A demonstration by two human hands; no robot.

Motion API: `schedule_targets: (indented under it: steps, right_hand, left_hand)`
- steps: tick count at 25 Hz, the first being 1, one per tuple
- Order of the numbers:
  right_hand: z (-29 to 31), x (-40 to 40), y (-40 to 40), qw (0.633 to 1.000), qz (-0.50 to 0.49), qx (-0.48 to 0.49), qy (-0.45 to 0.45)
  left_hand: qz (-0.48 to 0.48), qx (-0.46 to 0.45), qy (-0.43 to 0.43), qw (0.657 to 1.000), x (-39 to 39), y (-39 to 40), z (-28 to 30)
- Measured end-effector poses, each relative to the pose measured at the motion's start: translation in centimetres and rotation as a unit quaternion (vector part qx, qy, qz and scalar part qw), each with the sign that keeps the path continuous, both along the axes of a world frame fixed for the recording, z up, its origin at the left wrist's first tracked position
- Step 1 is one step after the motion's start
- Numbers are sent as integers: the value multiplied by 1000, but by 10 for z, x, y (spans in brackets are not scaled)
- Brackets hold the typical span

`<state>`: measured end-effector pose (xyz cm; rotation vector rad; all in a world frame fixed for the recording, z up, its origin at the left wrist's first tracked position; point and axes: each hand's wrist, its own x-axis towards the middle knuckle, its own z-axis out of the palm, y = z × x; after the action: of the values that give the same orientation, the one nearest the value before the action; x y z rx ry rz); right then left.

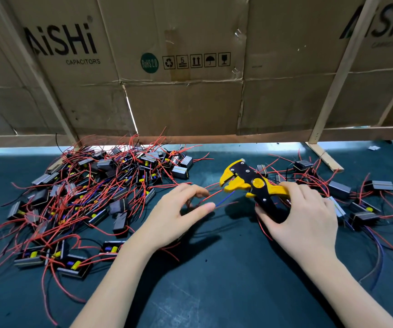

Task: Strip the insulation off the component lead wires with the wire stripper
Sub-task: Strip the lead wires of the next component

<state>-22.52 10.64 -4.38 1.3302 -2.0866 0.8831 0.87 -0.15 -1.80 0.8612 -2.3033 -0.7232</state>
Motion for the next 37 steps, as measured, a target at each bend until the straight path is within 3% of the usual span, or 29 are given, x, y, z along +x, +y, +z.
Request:
schedule_targets:
  steps: [6, 13, 17, 22, 24, 27, 29, 32, 34, 37]
  right_hand:
    - [9, -18, 2, 994, -24, -26, -105]
    - [27, -20, 14, 979, 15, -86, -187]
    - [28, -21, 13, 973, 21, -98, -207]
    - [29, -19, 12, 950, 97, -208, -212]
    - [28, -20, 13, 942, 111, -222, -225]
    - [29, -19, 13, 940, 121, -221, -231]
    - [28, -17, 12, 939, 130, -215, -237]
    - [26, -15, 11, 941, 135, -202, -234]
    - [25, -12, 11, 946, 134, -195, -222]
    - [21, -9, 10, 955, 131, -177, -201]
  left_hand:
    - [17, 4, -176, 984, 25, -9, 11]
    - [76, -81, -130, 985, -30, 23, -8]
    - [113, -43, -93, 988, -31, 19, -15]
    - [-57, -153, -144, 976, -46, 31, -25]
    - [-75, -186, -140, 970, -49, 32, -20]
    - [61, -265, -38, 961, -28, 17, -4]
    - [201, -277, -39, 939, 0, -3, 4]
    - [365, -181, -214, 888, 33, -27, 3]
    - [402, -128, -319, 849, 42, -34, -4]
    - [393, -121, -338, 847, 44, -40, -12]
